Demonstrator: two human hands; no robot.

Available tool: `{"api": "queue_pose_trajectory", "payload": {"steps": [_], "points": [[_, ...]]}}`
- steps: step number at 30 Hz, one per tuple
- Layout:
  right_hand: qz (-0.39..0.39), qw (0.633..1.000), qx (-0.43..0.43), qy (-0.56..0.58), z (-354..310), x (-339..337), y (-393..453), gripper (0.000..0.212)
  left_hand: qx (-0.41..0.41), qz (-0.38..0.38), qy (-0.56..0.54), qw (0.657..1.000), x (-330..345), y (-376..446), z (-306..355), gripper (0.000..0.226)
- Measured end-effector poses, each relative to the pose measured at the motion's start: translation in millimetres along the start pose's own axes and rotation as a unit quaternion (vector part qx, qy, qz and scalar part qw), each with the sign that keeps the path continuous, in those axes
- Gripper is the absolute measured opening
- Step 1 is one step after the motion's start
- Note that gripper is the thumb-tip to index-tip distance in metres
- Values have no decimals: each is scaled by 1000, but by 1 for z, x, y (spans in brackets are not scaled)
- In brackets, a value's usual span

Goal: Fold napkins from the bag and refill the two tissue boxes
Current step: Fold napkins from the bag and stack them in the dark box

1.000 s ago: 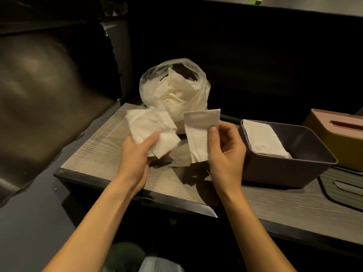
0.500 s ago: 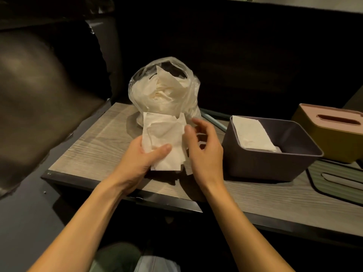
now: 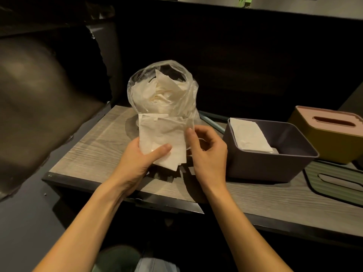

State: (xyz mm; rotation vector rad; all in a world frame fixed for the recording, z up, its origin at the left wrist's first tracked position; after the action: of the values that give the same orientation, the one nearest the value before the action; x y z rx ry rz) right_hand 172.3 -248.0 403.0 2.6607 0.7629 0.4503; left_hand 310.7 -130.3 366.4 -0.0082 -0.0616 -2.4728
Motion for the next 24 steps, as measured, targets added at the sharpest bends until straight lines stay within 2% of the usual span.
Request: {"api": "queue_pose_trajectory", "payload": {"steps": [3, 6, 11, 13, 15, 17, 19, 21, 24], "points": [[-29, 1000, 6, 10, 3, 7, 0, 11, -2, 2, -1, 1000, 2, -1, 0, 43], [0, 1000, -23, 21, -3, 2, -1, 11, -19, 18, -9, 1000, -2, 0, -4, 39], [85, 974, -210, -28, -39, -16, -14, 12, -39, 59, -51, 996, -11, 1, -9, 42], [90, 967, -239, 3, -46, -18, -20, 13, -39, 96, -91, 990, -21, 2, -13, 43], [67, 979, -188, 37, -39, -16, -15, 16, -39, 108, -104, 988, -25, 3, -15, 41], [-6, 996, -73, 42, -14, -2, -4, 18, -49, 93, -80, 991, -22, 4, -17, 37], [-81, 996, 24, -38, 12, 16, -2, 22, -56, 78, -57, 994, -18, 4, -17, 33], [-100, 987, 49, -118, 22, 22, -3, 26, -63, 65, -69, 994, -15, 3, -14, 30], [-70, 986, 69, -134, 23, 16, -4, 37, -53, 32, -84, 995, -7, 1, -7, 34]]}}
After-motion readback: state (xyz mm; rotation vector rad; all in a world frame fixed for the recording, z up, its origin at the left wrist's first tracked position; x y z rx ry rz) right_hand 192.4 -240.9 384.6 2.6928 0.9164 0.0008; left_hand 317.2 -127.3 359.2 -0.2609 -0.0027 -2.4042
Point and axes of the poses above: each hand's wrist, its own y-axis towards the middle knuckle, its own x-axis out of the palm, z = x × y, the point moved 10 cm from there along y, towards the middle knuckle, and after that the axes turned 12 degrees about y, right-handed, at the moved point
